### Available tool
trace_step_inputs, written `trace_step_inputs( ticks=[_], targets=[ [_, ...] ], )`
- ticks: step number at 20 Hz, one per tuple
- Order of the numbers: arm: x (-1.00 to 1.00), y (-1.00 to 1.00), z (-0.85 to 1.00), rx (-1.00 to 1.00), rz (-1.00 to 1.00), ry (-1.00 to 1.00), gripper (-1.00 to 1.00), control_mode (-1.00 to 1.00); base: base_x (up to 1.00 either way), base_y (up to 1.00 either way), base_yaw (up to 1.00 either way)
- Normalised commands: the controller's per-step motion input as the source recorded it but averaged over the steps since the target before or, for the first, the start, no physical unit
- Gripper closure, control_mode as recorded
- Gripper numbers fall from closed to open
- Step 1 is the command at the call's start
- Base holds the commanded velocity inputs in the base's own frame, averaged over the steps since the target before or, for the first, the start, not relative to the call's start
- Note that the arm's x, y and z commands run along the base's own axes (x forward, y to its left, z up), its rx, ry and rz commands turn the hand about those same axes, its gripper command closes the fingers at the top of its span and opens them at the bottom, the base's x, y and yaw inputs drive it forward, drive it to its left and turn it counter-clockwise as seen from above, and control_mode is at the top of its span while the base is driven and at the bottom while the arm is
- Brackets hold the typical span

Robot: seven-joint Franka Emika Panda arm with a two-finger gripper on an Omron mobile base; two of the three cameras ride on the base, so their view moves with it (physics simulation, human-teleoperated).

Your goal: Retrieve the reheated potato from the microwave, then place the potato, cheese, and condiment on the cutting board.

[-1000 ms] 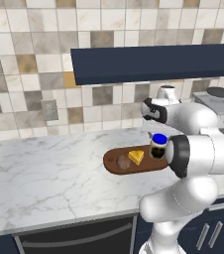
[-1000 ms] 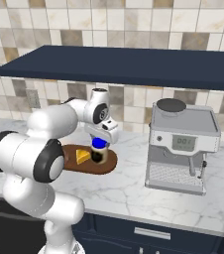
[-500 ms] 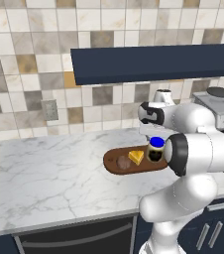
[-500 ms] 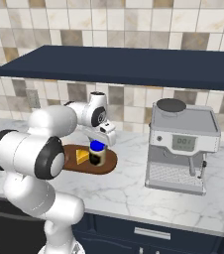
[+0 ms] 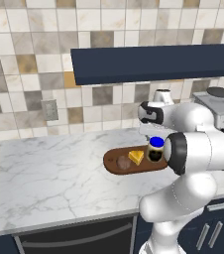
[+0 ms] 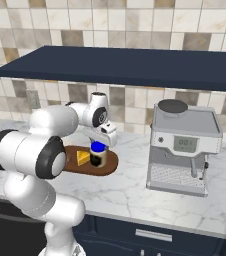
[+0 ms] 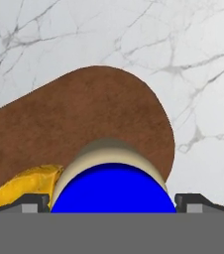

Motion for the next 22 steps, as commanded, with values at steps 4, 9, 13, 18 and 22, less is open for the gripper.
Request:
trace_step_inputs(
  ticks=[4, 9, 13, 18, 22],
  targets=[
    [-0.14, 0.19, -0.31, 0.0, 0.0, 0.0, -1.0, -1.0, 0.0, 0.0, 0.0],
    [-0.24, 0.12, -0.27, 0.0, 0.0, 0.0, -1.0, -1.0, 0.0, 0.0, 0.0],
    [-0.32, 0.12, -0.3, 0.0, 0.0, 0.0, -1.0, -1.0, 0.0, 0.0, 0.0],
    [-0.39, 0.2, -0.37, 0.0, 0.0, 0.0, -1.0, -1.0, 0.0, 0.0, 0.0],
    [-0.41, 0.24, -0.44, 0.0, 0.0, -0.01, -1.0, -1.0, 0.0, 0.0, 0.0]
  ],
)
